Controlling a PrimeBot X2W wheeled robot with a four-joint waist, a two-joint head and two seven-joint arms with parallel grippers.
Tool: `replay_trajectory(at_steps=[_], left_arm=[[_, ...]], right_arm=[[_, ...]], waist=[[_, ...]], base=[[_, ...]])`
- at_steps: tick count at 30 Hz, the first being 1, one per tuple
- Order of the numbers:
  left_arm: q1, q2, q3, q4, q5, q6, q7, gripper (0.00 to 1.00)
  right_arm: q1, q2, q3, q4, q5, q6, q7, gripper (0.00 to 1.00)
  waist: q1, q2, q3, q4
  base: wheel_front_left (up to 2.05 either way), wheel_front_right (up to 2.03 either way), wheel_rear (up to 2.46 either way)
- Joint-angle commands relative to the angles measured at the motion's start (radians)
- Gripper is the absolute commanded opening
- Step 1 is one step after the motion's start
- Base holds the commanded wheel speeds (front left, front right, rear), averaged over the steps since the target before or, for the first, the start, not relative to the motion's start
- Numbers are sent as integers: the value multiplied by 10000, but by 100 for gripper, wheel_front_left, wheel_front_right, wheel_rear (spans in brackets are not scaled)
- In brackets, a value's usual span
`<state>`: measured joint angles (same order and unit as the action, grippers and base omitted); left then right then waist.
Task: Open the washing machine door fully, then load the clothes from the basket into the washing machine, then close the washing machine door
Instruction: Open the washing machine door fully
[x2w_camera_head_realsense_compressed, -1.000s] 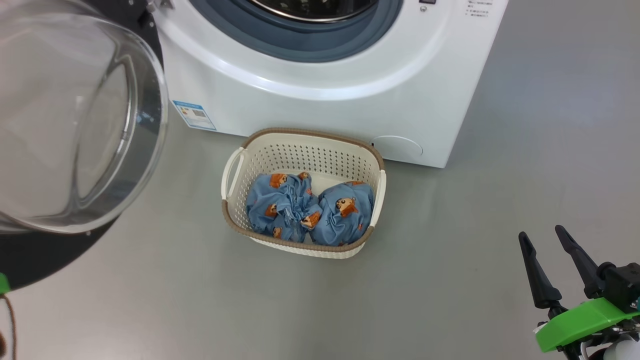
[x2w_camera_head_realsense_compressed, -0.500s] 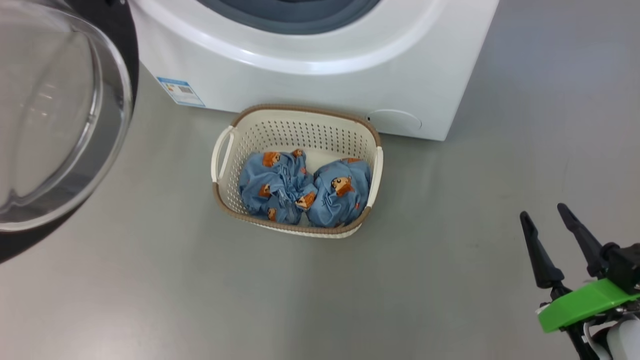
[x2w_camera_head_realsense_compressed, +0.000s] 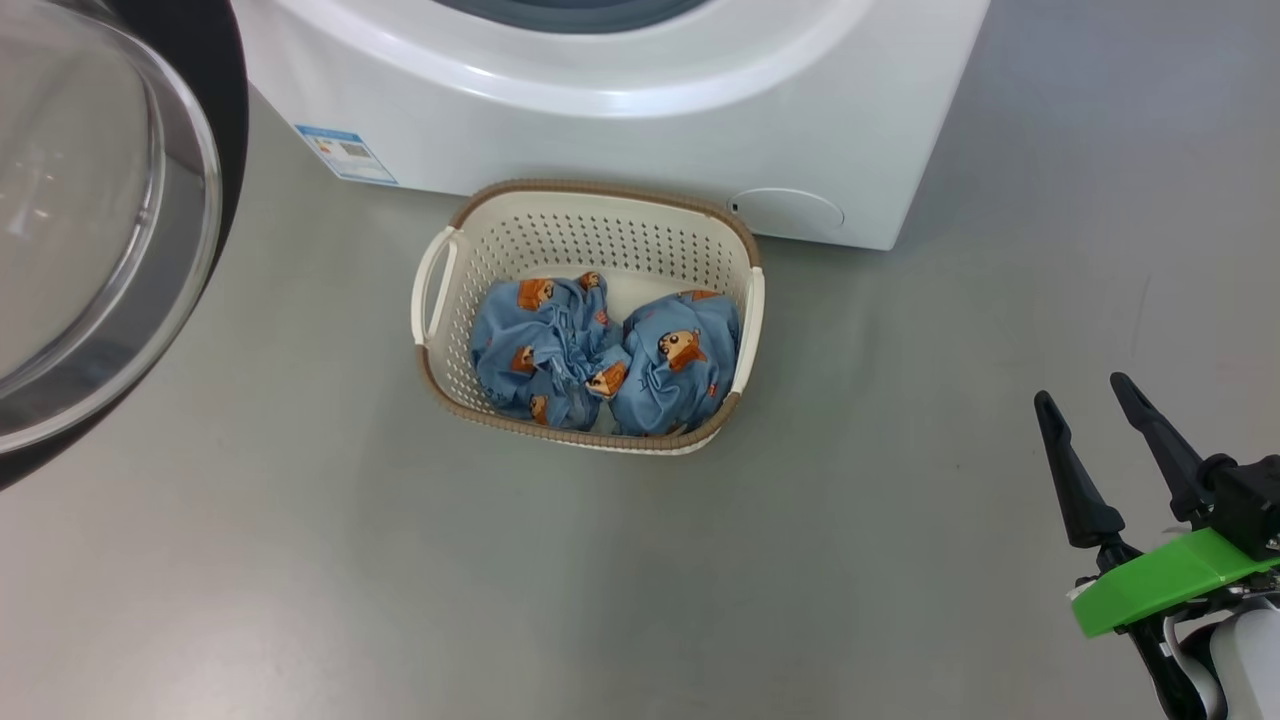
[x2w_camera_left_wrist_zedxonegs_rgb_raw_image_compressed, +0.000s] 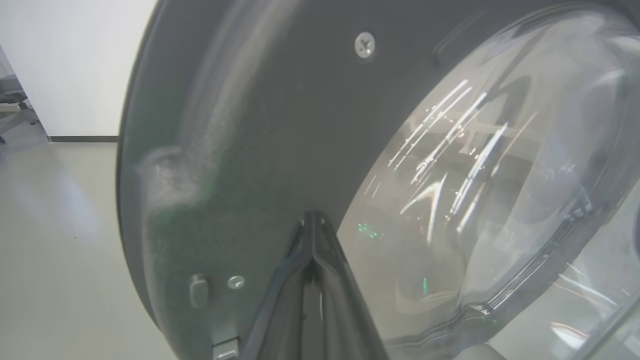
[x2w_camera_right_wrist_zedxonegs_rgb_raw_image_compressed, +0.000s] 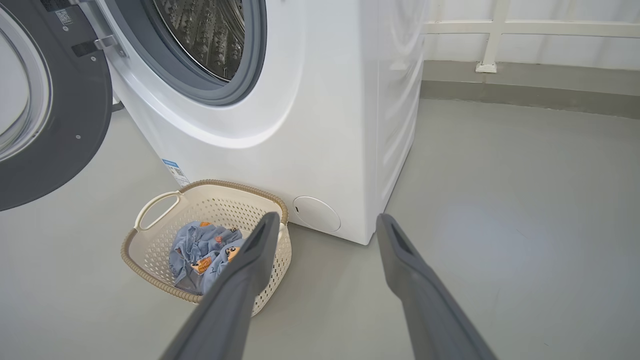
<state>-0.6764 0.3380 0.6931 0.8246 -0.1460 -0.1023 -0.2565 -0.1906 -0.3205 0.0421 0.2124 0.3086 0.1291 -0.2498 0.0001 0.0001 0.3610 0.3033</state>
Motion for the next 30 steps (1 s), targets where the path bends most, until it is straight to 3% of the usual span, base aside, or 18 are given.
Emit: replay_trajectory(at_steps=[1,8,20,30], left_arm=[[-21,802,228,-221,49,-7,-53,0],[518,298,117,-582,-280,-261,-53,0],[2927,-631,-1088,-2522,-1510,-282,-53,0],[4726,-1572,-1814,-4059,-1734,-283,-53,0]], right_arm=[[-85,-109,200,-186,-95,16,-120,100],[101,90,212,-77,-57,16,-120,100],[618,393,150,73,58,16,-120,100],[1050,581,98,109,196,16,-120,100]], waist=[[-1,-1,-55,19],[-1,-1,-616,63],[-1,-1,-1778,59],[-1,-1,-2537,-177]], base=[[0,0,0],[0,0,0],[0,0,0],[0,0,0]])
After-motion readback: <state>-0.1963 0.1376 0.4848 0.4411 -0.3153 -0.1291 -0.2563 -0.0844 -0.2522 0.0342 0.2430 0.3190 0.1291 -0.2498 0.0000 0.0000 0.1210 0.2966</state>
